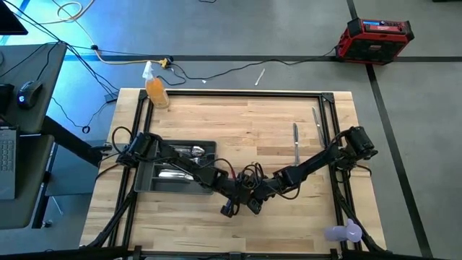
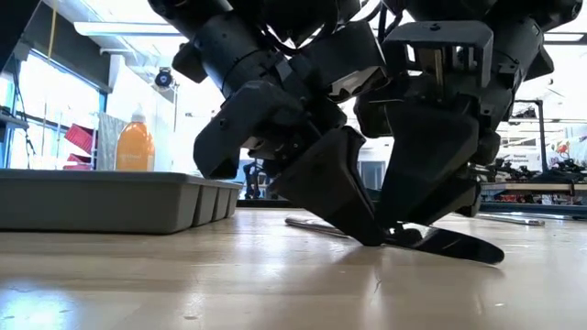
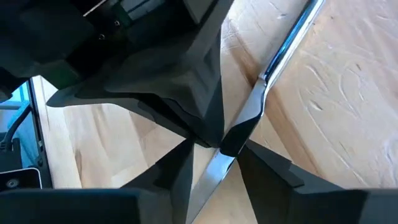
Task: Sort silverware
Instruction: Put the silver knife into the black silverware tray
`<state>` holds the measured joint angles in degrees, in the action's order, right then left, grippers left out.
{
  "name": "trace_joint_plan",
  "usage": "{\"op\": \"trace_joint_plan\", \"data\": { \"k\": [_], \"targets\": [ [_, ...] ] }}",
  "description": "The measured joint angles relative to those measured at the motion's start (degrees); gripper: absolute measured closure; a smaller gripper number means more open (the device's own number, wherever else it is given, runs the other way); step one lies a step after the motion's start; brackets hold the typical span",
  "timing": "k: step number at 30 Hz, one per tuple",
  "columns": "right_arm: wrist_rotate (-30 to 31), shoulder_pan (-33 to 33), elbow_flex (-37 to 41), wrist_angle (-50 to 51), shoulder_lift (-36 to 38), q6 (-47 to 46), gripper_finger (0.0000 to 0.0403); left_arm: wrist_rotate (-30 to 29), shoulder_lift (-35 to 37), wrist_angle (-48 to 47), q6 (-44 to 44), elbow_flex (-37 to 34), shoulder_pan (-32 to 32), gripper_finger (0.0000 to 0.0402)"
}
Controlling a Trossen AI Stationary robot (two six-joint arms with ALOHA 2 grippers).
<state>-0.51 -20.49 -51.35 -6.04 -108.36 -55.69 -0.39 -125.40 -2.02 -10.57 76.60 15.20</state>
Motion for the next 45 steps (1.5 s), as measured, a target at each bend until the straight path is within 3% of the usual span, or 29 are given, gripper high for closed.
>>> {"op": "trace_joint_plan", "data": {
  "k": [6,13,20,26,31,35,39,45],
  "targets": [
    [0.27,0.00,-0.18,1.12,0.04,2.16,0.0281,-1.75,-0.06,0.85,0.02,0.00,0.14,0.0402],
    [0.65,-0.02,-0.61,5.22,0.17,4.23,0.0390,-3.36,0.82,-0.55,-0.40,0.32,0.43,0.0401],
    [6.33,-1.40,-1.14,12.94,0.31,6.80,0.0402,-5.04,6.69,-11.62,-1.80,0.28,2.02,0.0390],
    [8.36,-3.07,-1.18,13.69,0.39,8.23,0.0403,-9.85,8.35,-12.99,-2.57,0.28,2.28,0.0332],
    [10.20,-4.19,-2.54,15.77,0.24,8.57,0.0403,-7.05,6.63,-13.35,-2.54,0.27,-0.26,0.0285],
    [10.40,-4.24,-3.37,16.93,0.20,9.38,0.0403,-3.95,5.89,-15.18,-3.42,0.24,-1.66,0.0273],
    [10.21,-4.15,-3.39,17.01,0.20,9.47,0.0403,-0.75,5.53,-16.24,-3.04,0.28,-2.38,0.0296],
    [9.98,-3.98,-3.39,17.07,0.93,11.40,0.0365,0.98,5.51,-16.37,-1.97,0.26,-2.62,0.0390]
  ]
}}
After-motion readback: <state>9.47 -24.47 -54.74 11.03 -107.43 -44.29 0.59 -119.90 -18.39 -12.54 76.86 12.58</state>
